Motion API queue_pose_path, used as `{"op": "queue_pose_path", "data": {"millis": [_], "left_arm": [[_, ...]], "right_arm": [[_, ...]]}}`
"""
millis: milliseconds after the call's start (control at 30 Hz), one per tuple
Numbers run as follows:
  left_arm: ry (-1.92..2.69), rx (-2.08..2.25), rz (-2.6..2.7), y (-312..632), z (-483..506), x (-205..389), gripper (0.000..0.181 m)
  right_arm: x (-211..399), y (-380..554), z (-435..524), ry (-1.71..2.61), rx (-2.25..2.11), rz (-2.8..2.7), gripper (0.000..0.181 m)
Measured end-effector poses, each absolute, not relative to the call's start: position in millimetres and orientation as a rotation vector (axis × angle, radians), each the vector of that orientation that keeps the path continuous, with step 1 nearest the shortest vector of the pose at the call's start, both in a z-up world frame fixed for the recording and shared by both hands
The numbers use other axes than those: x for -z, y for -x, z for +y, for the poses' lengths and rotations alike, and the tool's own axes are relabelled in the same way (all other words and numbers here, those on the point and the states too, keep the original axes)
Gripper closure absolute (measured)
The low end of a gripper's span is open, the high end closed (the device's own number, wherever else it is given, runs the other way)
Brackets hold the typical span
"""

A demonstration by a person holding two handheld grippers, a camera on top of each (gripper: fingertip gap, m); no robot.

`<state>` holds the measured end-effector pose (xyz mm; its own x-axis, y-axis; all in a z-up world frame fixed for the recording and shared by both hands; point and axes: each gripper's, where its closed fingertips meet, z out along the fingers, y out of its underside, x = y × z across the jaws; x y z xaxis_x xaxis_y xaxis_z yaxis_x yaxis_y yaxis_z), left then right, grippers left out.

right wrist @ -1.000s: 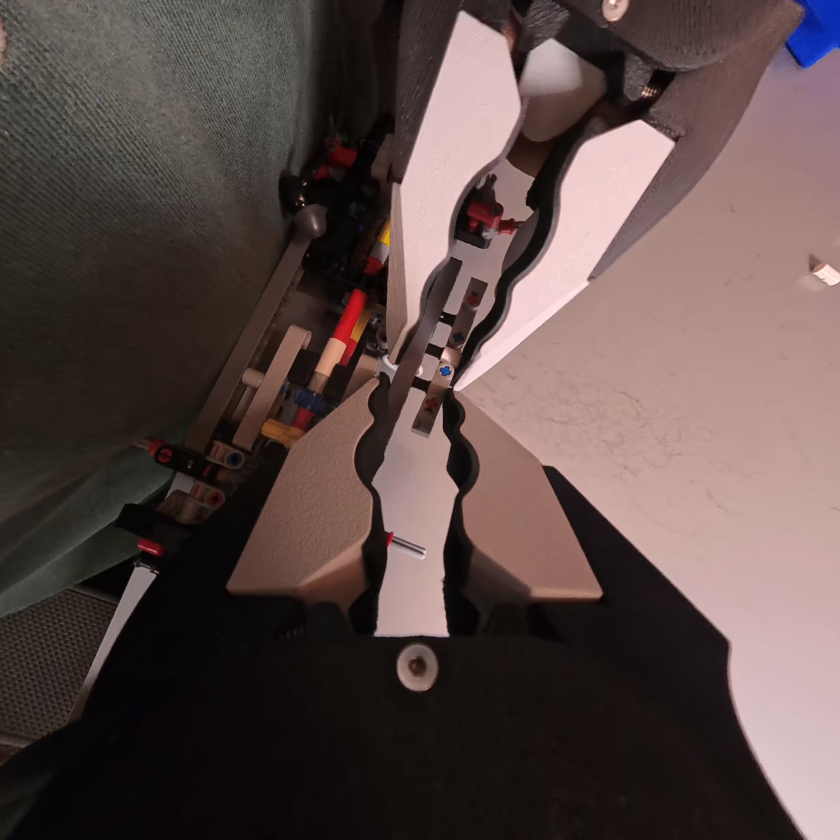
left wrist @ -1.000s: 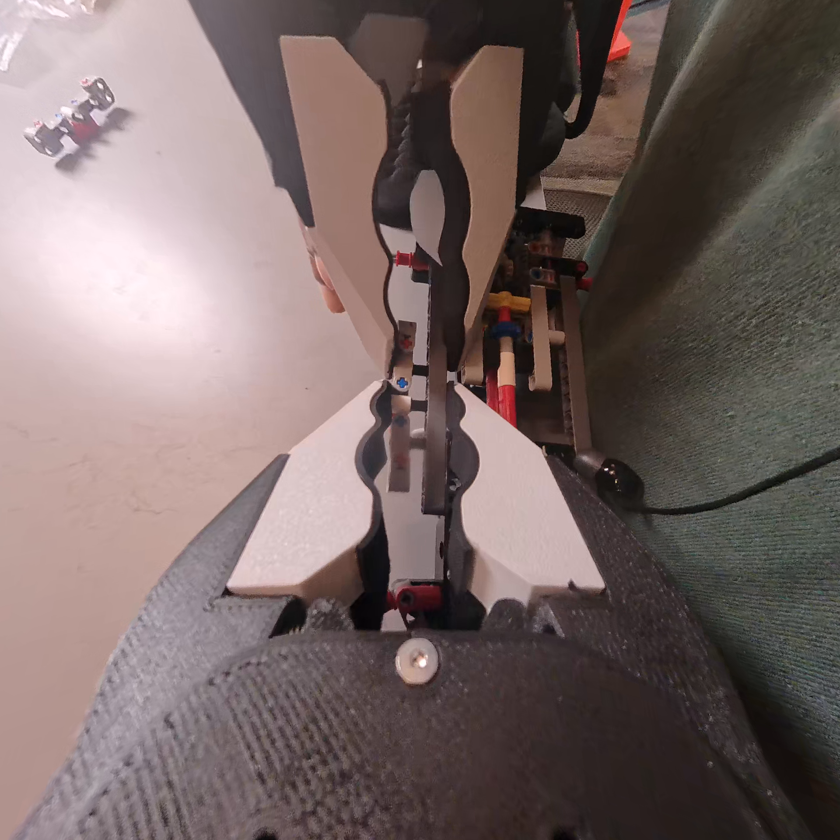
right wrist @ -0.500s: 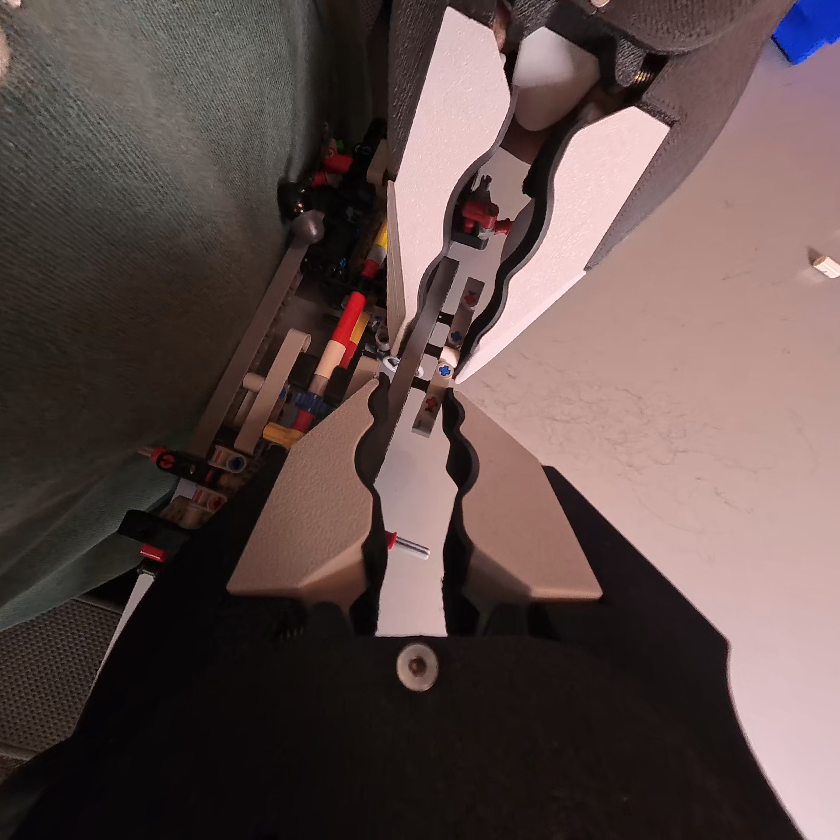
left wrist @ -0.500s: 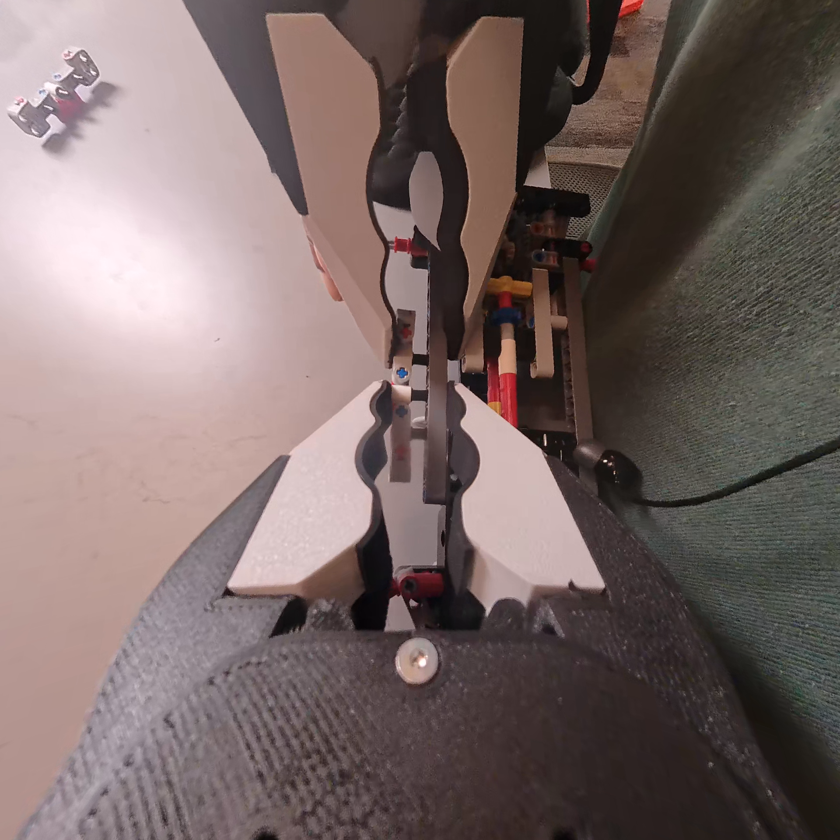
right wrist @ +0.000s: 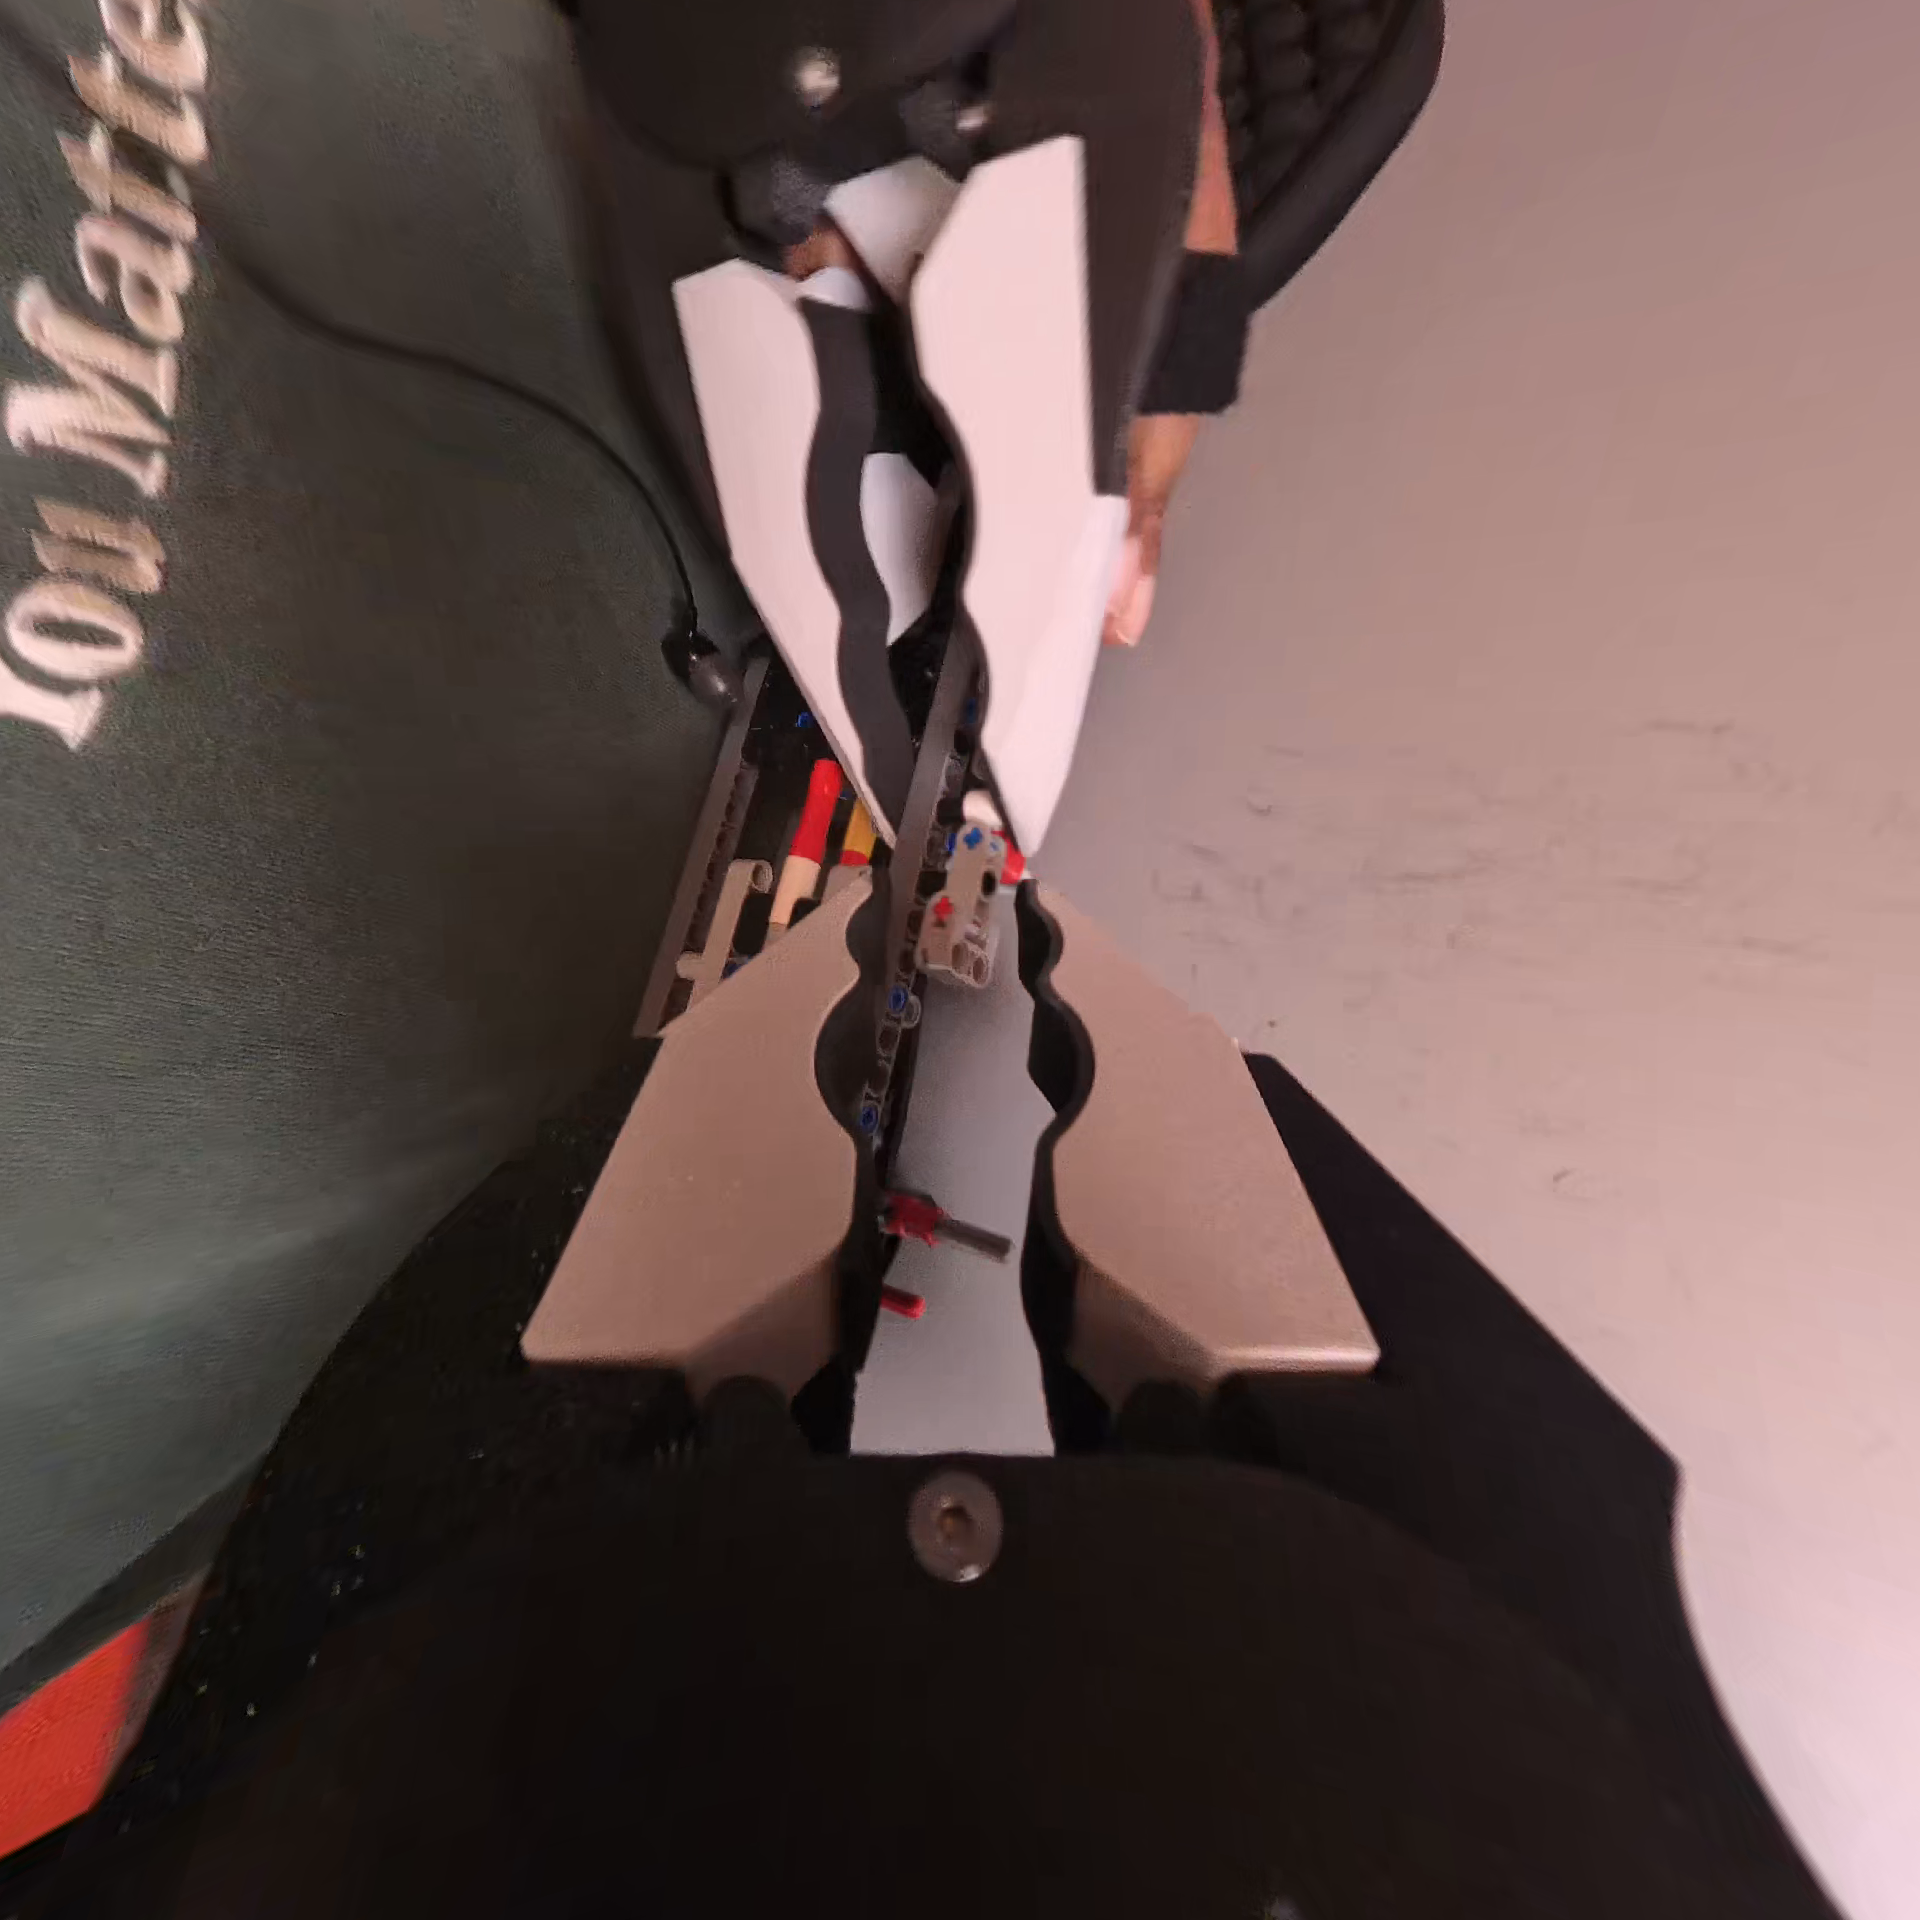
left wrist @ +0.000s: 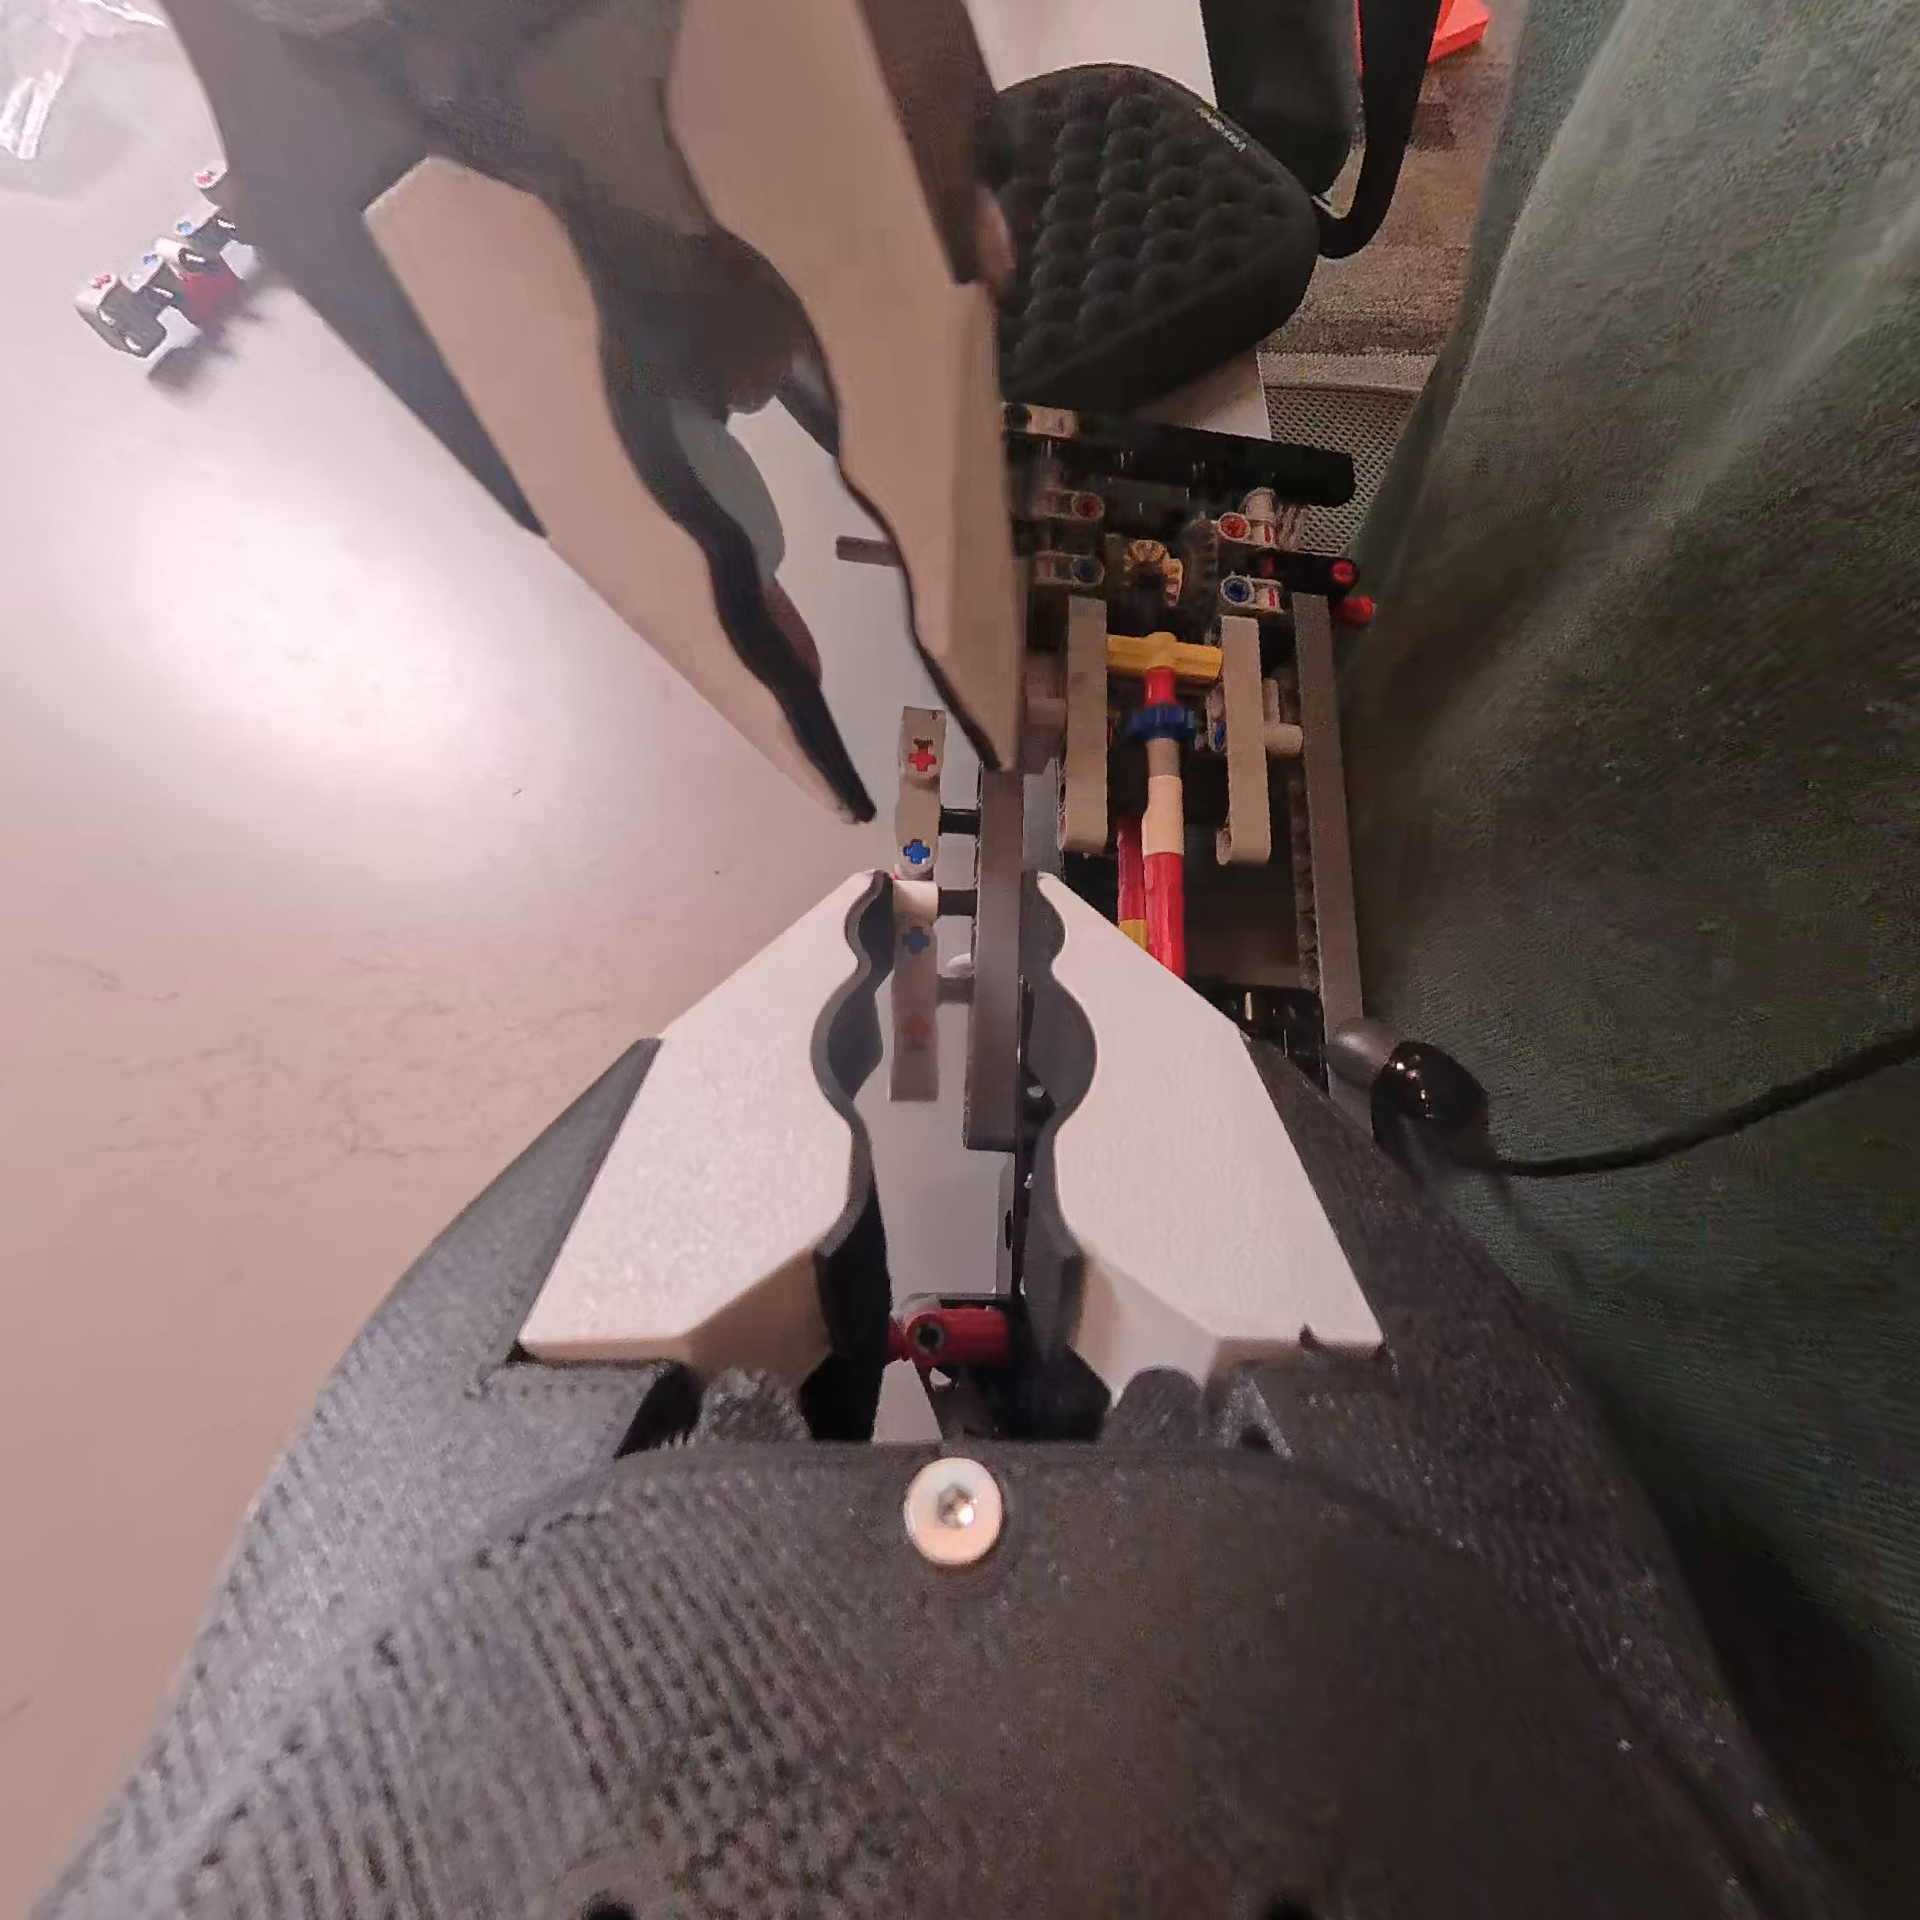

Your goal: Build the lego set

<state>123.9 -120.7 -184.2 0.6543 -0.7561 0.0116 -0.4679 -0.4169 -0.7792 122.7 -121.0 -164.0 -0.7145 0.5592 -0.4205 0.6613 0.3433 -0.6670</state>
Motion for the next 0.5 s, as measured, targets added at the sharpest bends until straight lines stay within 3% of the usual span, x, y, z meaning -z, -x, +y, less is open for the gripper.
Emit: {"op": "queue_pose_path", "data": {"millis": [33, 500], "left_arm": [[2.083, 0.464, 0.95, -123.9, -120.5, 184.1, 0.158], [2.063, 0.415, 0.997, -126.5, -122.3, 182.9, 0.159]], "right_arm": [[164.9, -123.2, -118.6, -1.137, 1.29, 2.422, 0.159], [169.3, -123.1, -125.4, -1.03, 1.234, 2.093, 0.175]]}}
